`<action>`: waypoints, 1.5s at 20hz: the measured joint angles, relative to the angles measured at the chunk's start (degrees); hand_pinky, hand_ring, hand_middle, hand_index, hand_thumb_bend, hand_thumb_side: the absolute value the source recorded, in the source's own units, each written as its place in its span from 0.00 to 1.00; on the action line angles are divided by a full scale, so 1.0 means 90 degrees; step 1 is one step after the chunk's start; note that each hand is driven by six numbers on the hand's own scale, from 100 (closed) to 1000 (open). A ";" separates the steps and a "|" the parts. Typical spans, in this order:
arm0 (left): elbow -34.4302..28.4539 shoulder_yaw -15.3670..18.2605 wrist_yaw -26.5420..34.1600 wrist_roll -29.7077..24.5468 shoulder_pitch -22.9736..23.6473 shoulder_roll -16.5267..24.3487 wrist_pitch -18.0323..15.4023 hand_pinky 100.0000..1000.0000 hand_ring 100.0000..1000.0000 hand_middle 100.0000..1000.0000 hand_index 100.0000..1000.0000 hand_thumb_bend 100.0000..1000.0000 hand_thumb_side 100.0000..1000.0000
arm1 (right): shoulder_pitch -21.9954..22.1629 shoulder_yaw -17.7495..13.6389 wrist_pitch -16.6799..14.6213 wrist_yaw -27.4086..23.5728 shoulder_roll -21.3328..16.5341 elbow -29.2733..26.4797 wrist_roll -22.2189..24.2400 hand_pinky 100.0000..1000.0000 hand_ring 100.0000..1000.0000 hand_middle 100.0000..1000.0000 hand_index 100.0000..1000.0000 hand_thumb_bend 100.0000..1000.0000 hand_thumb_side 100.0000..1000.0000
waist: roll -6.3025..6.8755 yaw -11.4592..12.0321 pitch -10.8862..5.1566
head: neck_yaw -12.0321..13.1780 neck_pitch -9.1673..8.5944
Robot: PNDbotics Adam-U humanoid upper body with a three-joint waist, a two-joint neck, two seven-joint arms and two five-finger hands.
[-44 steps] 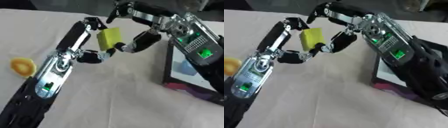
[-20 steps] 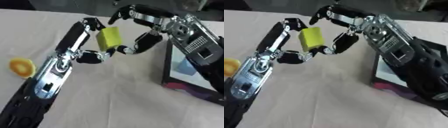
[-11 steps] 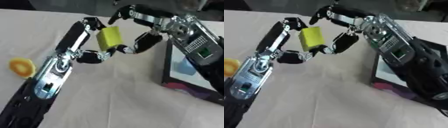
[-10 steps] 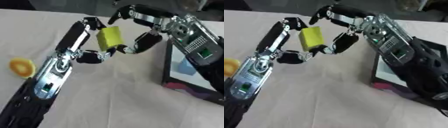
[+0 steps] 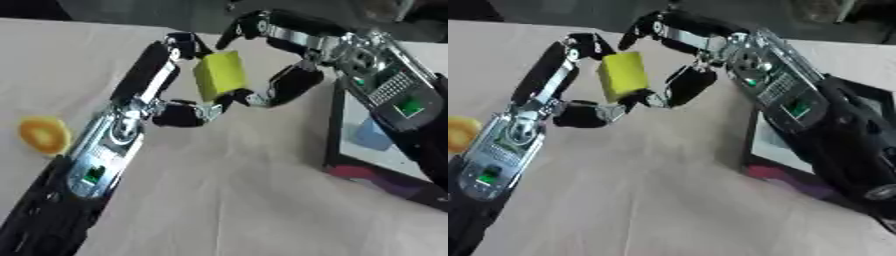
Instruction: Pick up the objects with one hand, pass them to the other hand, and then place them into the box on the other side of the table.
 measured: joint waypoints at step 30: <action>0.0011 0.0010 -0.0312 -0.0222 -0.0011 -0.0063 0.0146 0.77 0.75 0.69 0.80 0.48 0.28 | 0.0103 0.0044 0.0270 -0.0835 -0.0063 0.0040 -0.0397 0.88 0.81 0.50 0.53 0.05 0.00 | 0.0002 -0.0042 0.0000 | -0.0049 0.0000</action>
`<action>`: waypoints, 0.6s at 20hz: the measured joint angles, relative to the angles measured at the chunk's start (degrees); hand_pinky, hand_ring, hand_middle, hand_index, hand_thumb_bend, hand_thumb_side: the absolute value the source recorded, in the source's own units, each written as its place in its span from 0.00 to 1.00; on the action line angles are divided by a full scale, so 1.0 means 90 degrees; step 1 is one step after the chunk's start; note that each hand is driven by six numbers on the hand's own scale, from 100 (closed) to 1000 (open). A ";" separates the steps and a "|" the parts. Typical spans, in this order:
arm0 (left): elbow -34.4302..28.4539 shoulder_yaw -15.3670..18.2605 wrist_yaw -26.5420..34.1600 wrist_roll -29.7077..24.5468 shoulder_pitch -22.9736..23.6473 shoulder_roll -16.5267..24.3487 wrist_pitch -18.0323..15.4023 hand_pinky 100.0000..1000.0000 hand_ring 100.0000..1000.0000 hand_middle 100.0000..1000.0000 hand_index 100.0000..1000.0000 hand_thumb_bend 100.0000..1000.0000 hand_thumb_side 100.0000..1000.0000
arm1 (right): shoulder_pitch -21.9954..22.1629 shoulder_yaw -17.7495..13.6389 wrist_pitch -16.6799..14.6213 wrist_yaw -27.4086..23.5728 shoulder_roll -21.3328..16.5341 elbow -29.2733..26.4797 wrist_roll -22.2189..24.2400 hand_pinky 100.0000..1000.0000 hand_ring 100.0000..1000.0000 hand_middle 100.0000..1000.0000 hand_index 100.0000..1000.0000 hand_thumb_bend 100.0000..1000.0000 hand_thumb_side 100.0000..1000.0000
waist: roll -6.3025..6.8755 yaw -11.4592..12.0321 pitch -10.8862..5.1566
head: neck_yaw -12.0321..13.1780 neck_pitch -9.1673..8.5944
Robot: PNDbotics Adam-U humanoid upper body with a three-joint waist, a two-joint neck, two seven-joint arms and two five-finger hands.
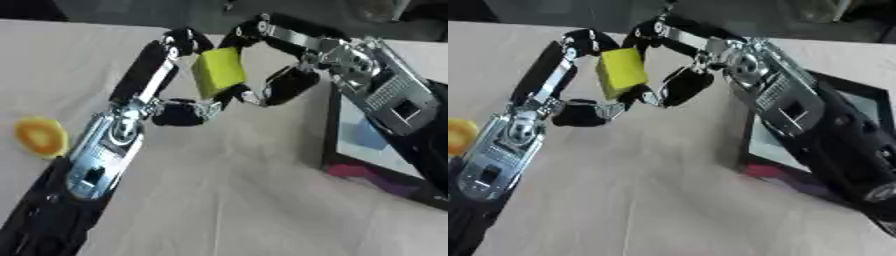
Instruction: Pick up the objects with one hand, pass them to the other hand, and then place them into the box on the other side of the table.
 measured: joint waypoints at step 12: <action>0.0044 0.0038 -0.0526 -0.0281 0.0060 0.0008 0.0078 0.80 0.77 0.70 0.82 0.66 0.51 | 0.0004 -0.0080 -0.0047 -0.0005 -0.0120 -0.0100 0.0182 0.88 0.80 0.50 0.53 0.06 0.00 | 0.0000 -0.0010 0.0000 | -0.0005 -0.0001</action>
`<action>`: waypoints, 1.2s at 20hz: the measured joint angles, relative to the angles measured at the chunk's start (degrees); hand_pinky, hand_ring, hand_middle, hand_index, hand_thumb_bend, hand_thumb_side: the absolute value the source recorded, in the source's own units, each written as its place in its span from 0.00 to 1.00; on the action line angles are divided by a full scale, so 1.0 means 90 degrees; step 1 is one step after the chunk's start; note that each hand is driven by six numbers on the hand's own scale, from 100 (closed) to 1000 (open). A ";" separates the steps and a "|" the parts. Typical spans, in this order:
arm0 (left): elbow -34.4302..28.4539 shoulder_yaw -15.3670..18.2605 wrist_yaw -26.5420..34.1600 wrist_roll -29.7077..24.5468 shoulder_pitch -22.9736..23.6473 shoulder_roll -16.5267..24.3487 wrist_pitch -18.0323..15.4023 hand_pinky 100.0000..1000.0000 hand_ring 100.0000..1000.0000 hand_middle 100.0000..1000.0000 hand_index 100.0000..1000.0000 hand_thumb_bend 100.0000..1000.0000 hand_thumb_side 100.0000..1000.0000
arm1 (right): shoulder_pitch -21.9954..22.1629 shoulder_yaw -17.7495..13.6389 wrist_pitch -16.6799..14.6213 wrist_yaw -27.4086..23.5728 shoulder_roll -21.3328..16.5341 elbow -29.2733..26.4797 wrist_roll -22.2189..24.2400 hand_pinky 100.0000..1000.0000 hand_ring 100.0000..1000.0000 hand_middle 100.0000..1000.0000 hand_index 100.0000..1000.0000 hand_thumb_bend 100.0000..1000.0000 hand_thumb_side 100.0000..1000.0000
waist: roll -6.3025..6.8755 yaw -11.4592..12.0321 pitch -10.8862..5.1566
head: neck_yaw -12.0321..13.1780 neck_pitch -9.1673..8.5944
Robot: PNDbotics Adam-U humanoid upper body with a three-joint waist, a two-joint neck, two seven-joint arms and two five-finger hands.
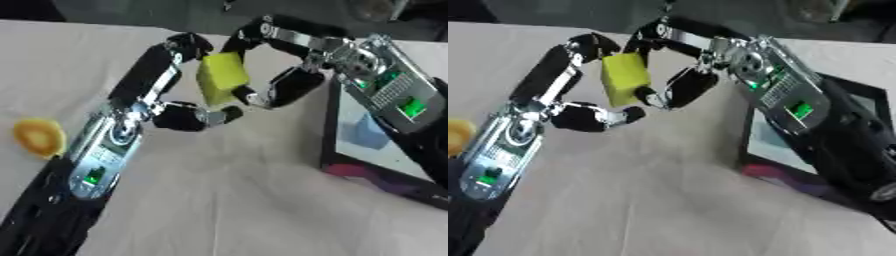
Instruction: Pick up the objects with one hand, pass them to the other hand, and then place them into the box on the other side of the table.
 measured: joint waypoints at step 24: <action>0.0182 0.0211 -0.0020 0.0231 0.0342 0.0359 0.0178 0.79 0.77 0.69 0.81 0.59 0.52 | 0.1057 -0.0959 0.0501 -0.0648 -0.1077 -0.0876 -0.0552 0.88 0.81 0.52 0.54 0.03 0.00 | 0.0000 -0.0265 0.0000 | -0.0147 0.0007</action>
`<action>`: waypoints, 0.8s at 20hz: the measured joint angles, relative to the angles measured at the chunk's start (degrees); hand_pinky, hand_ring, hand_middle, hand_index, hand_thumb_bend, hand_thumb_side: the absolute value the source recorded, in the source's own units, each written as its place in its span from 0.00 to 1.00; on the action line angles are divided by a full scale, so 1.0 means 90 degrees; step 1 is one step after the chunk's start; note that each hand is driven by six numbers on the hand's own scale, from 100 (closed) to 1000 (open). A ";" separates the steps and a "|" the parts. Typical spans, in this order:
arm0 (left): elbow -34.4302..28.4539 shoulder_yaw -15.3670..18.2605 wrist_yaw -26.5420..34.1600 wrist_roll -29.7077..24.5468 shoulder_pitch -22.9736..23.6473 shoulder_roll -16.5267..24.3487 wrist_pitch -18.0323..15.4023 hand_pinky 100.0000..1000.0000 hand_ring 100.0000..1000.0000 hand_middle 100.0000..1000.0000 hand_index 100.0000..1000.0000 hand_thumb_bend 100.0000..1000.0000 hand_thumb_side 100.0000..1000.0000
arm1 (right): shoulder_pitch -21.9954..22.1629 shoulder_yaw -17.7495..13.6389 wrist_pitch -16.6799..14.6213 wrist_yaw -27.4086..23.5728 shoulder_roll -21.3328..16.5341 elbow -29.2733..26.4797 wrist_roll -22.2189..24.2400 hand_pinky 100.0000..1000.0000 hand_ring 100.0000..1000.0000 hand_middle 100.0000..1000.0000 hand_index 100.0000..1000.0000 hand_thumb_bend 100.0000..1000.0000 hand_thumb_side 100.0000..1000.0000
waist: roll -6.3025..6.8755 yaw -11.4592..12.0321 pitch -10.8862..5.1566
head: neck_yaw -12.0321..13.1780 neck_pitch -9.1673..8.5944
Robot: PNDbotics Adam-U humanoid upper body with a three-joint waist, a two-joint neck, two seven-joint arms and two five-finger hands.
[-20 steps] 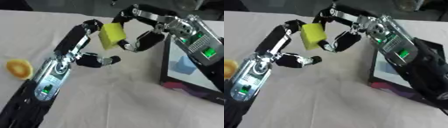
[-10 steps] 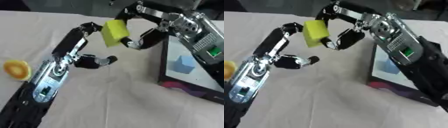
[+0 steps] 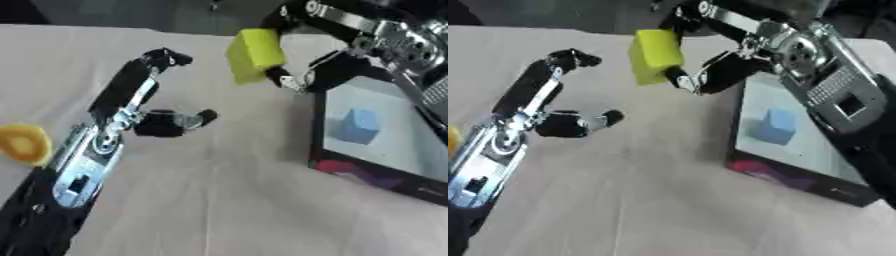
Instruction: Pick up the objects with one hand, pass them to the other hand, and then place them into the box on the other side of the table.
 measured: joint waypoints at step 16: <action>-0.0010 0.0114 0.0033 0.0165 0.0002 0.0090 0.0053 0.78 0.76 0.68 0.80 0.55 0.51 | 0.2080 -0.1355 0.0005 -0.0131 -0.1017 0.0085 -0.1254 0.88 0.82 0.52 0.55 0.05 0.00 | 0.0041 -0.0051 0.0000 | -0.0214 -0.0012</action>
